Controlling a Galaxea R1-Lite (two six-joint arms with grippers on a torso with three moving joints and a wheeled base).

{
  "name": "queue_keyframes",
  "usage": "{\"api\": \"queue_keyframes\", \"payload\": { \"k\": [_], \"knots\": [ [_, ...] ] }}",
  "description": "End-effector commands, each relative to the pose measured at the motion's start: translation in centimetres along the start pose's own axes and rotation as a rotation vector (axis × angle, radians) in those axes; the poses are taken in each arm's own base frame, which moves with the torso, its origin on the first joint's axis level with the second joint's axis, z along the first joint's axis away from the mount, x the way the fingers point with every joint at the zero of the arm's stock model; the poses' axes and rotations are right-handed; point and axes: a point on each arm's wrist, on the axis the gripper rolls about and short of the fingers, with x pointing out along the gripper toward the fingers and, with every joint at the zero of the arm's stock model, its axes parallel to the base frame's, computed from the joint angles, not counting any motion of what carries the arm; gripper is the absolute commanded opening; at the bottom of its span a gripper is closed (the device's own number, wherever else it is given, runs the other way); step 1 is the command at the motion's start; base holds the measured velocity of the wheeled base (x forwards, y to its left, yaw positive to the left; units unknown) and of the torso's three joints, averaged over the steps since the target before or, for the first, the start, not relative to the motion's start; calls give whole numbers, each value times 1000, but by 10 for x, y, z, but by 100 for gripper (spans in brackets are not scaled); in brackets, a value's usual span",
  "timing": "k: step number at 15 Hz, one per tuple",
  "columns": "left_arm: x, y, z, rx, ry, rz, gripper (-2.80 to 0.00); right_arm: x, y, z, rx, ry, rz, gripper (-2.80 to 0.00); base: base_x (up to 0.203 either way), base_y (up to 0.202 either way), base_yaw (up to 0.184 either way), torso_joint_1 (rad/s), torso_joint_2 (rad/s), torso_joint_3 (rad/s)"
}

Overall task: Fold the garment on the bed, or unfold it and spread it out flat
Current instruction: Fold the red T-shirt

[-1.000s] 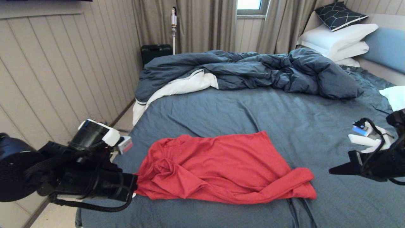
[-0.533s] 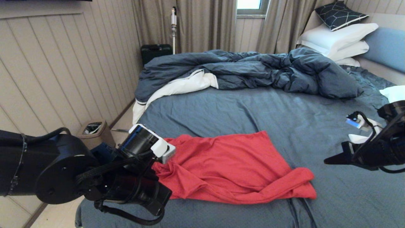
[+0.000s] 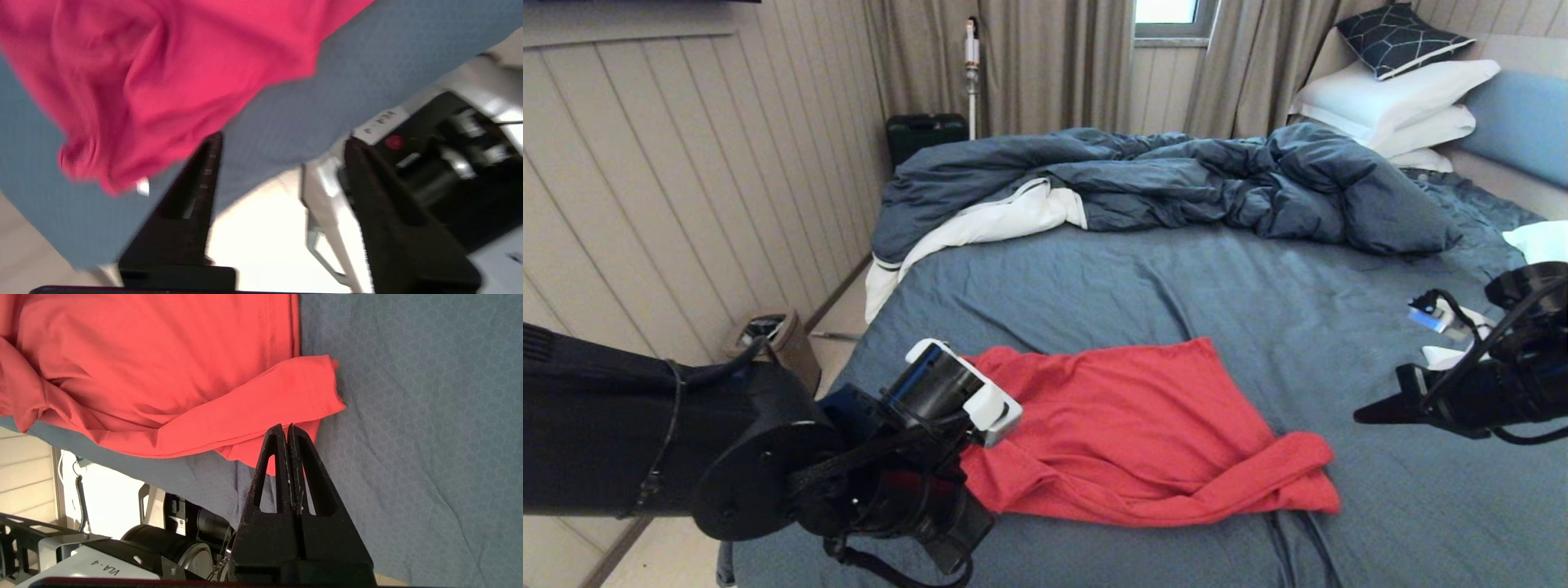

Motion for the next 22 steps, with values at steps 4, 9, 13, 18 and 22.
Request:
{"api": "queue_keyframes", "payload": {
  "k": [4,9,13,18,22],
  "knots": [
    [25,-22,8,124,-21,9,0,0,-1,0,4,0,1,-280,0,0,0,0,0,0],
    [49,-25,17,190,-37,81,0,-1,-2,0,7,-1,1,-280,0,0,0,0,0,0],
    [62,-23,21,181,-21,89,0,0,-4,0,11,0,0,-280,0,0,0,0,0,0],
    [67,-21,27,175,-25,96,-280,1,-5,1,12,0,-1,-280,0,0,0,0,0,0],
    [70,-16,26,163,-19,103,-280,1,-6,1,15,0,-2,-280,0,0,0,0,0,0]
  ]
}}
